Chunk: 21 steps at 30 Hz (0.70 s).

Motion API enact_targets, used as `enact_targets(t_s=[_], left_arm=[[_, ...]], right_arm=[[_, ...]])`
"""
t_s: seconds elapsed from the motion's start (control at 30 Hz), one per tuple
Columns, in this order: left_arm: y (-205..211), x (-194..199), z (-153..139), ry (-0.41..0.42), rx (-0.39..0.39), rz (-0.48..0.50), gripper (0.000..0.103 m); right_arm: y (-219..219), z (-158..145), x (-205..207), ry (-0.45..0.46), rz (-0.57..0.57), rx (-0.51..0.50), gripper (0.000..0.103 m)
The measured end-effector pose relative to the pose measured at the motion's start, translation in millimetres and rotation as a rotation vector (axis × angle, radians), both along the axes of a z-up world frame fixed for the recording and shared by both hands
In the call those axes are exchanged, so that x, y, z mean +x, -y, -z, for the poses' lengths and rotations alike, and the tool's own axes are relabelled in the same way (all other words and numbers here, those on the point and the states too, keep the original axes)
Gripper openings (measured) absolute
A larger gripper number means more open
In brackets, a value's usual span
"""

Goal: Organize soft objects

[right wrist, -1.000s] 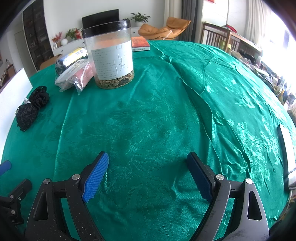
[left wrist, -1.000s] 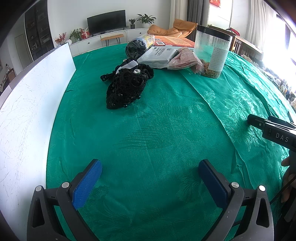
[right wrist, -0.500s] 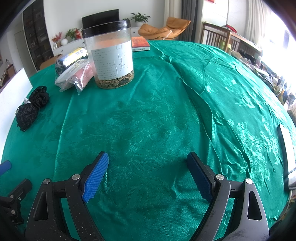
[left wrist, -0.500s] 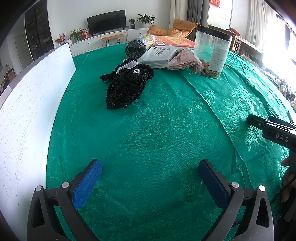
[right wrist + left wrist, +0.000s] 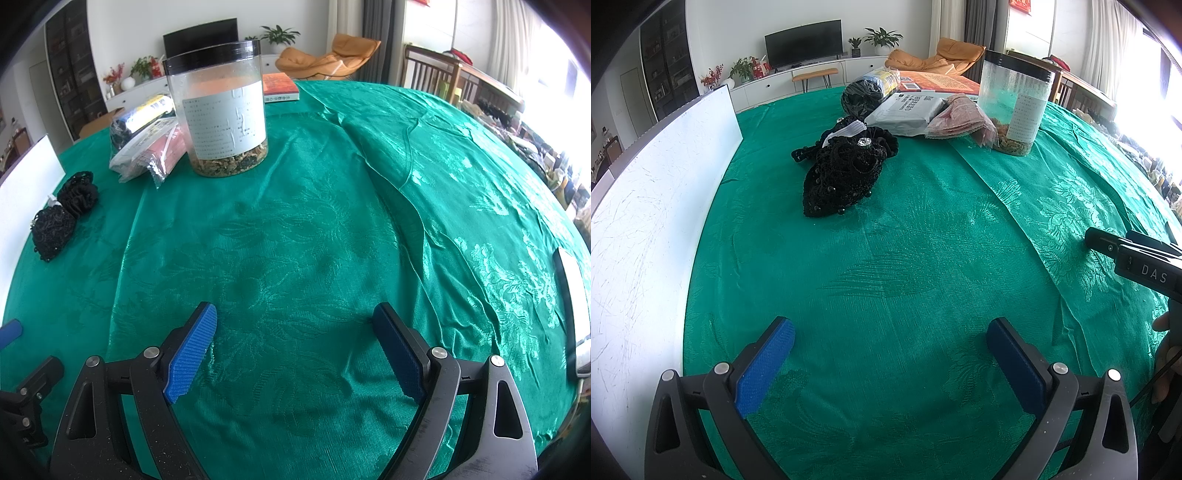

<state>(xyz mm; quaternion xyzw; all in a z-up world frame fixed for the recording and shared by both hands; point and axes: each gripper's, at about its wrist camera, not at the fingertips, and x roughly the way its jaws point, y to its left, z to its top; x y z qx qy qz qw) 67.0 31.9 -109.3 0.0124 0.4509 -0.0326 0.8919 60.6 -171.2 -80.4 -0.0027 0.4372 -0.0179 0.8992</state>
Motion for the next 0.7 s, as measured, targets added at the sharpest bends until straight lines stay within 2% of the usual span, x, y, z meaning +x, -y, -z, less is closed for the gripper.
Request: enact_targets(t_s=[0.7], left_arm=[[-1.9,0.6,-0.3,-0.007,0.002,-0.001,0.103]], right_arm=[[0.0,-0.3,0.2,-0.001,0.000,0.000,0.088]])
